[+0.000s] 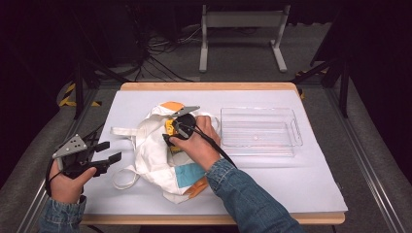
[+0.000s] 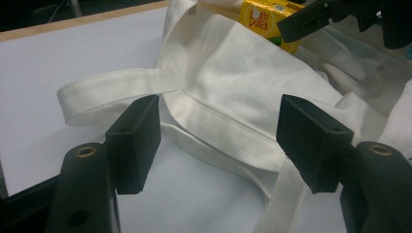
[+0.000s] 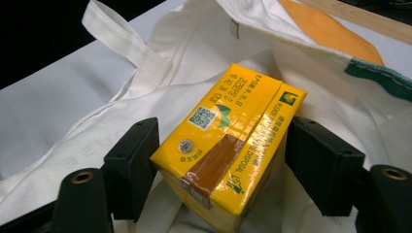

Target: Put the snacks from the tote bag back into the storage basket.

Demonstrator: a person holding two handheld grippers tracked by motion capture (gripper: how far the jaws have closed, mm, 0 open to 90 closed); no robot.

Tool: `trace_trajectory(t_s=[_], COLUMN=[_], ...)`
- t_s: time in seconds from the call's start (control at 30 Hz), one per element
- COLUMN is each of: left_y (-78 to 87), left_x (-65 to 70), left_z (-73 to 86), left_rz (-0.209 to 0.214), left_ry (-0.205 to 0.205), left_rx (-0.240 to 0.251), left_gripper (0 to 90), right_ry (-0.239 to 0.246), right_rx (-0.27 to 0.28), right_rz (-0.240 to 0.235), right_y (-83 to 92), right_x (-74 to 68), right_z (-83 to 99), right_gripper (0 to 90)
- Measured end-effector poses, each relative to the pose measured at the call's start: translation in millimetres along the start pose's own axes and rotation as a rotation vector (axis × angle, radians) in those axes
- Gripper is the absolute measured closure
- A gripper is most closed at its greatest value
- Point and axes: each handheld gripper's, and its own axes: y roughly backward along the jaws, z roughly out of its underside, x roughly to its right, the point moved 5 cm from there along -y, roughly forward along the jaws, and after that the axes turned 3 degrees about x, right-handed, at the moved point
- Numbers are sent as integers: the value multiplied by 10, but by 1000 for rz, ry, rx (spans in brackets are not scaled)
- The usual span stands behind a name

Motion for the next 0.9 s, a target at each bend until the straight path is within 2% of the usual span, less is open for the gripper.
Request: trace_trajectory(t_s=[0.23, 0.37, 0.5, 0.9], left_y=[-6, -3, -4, -7], left_x=[0, -5, -10, -15], left_z=[4, 5, 9, 16], left_rz=[4, 4, 5, 5], left_ry=[2, 3, 3, 5], left_rx=[-1, 1, 1, 0], left_gripper=[337, 337, 337, 342], right_ry=[-5, -3, 31, 20], right_rx=[-30, -25, -21, -21], right_rz=[25, 40, 79, 81], right_y=[-110, -116, -58, 28], right_x=[-13, -11, 7, 11], right_z=[38, 32, 6, -36], right_gripper=[289, 345, 482, 497])
